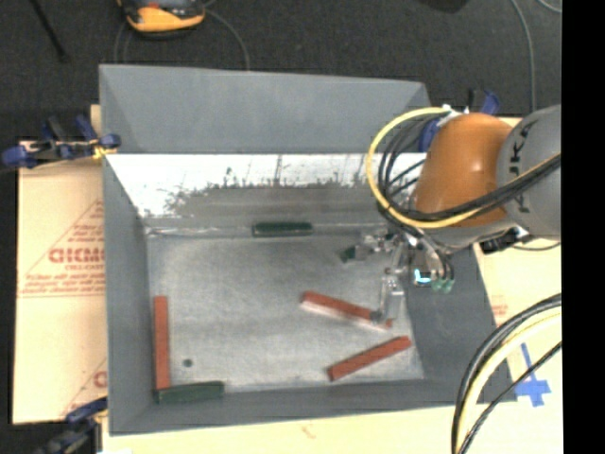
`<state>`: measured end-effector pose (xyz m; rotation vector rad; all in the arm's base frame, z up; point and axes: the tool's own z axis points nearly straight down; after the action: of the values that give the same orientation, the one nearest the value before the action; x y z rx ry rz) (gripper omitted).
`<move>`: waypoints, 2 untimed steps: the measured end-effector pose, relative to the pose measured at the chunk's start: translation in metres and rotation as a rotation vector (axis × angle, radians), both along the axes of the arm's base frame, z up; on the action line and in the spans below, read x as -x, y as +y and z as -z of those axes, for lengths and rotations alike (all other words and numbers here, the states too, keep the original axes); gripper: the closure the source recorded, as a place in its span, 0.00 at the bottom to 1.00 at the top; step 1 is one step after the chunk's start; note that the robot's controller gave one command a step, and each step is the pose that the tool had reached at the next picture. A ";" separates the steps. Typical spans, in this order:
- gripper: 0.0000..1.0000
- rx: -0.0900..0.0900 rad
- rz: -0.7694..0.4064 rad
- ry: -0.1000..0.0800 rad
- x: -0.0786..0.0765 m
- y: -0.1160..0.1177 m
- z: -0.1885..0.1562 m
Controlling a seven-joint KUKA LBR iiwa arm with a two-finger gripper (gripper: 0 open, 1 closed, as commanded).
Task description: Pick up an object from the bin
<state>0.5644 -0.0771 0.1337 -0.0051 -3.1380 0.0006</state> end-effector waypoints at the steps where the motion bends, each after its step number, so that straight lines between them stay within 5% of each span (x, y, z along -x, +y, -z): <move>1: 0.00 0.001 -0.002 -0.008 -0.002 0.000 -0.004; 2: 0.00 0.002 0.002 -0.011 -0.001 0.001 -0.003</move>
Offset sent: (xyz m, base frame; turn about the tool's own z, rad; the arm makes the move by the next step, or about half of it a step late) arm -0.0510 0.0375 -0.0637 0.0967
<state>0.5650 -0.0761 0.1364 -0.0085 -3.1490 0.0035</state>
